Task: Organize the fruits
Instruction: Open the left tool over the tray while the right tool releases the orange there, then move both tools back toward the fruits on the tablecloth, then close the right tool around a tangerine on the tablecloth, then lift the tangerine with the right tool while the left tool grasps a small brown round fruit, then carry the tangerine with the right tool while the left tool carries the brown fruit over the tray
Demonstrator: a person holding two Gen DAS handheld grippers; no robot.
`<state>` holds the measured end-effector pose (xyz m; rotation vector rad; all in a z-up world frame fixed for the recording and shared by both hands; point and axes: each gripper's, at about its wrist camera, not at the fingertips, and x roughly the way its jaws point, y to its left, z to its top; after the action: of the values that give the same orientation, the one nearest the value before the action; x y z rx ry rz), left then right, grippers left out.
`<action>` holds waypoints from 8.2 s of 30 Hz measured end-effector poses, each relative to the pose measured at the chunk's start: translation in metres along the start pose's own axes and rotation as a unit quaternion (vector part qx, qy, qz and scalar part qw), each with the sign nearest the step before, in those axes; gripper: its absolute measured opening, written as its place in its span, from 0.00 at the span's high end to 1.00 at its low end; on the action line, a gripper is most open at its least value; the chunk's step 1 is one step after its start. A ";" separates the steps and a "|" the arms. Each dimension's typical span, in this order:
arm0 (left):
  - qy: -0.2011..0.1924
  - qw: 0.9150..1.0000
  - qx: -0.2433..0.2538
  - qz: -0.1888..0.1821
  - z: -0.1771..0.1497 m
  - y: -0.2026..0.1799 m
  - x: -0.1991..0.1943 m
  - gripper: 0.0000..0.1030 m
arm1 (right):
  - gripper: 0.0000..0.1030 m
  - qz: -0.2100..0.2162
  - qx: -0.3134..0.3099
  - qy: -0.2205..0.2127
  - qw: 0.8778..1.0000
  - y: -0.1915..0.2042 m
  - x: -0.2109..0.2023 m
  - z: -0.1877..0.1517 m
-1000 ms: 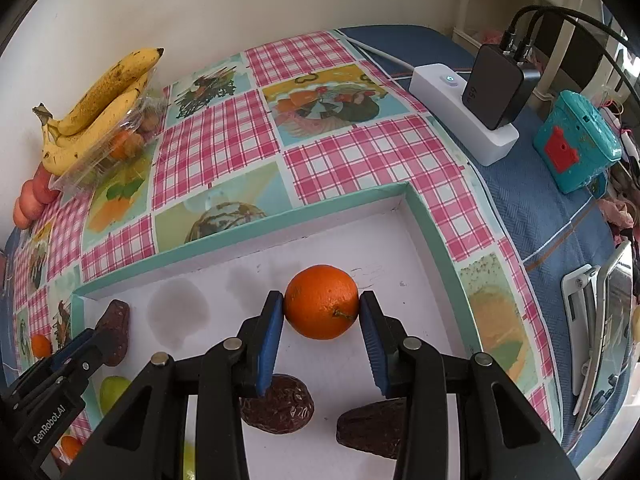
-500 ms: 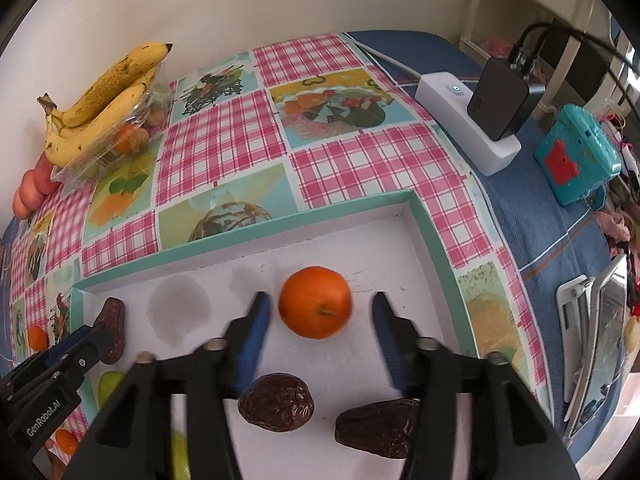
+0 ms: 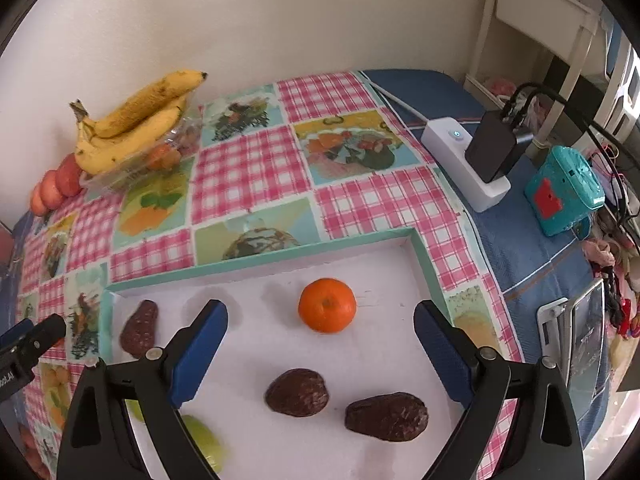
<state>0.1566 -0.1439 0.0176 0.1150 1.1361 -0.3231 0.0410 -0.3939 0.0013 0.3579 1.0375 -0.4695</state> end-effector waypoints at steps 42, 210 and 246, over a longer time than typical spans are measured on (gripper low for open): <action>-0.109 0.968 -0.170 0.149 -0.058 0.126 -0.102 0.00 | 0.08 0.072 -0.111 0.001 0.991 0.137 -0.065 -0.076; 0.041 0.989 -0.144 -0.014 -0.066 0.156 0.009 0.40 | 0.64 0.132 -0.116 0.039 0.984 0.205 -0.048 -0.087; -0.020 0.995 -0.064 -0.067 -0.050 0.077 -0.042 0.75 | 0.64 0.105 0.011 0.010 0.994 0.097 -0.057 -0.048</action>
<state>0.1213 -0.0507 0.0287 -0.0806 1.1240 -0.3698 0.0323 -0.2766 0.0355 0.4869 1.0019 -0.2890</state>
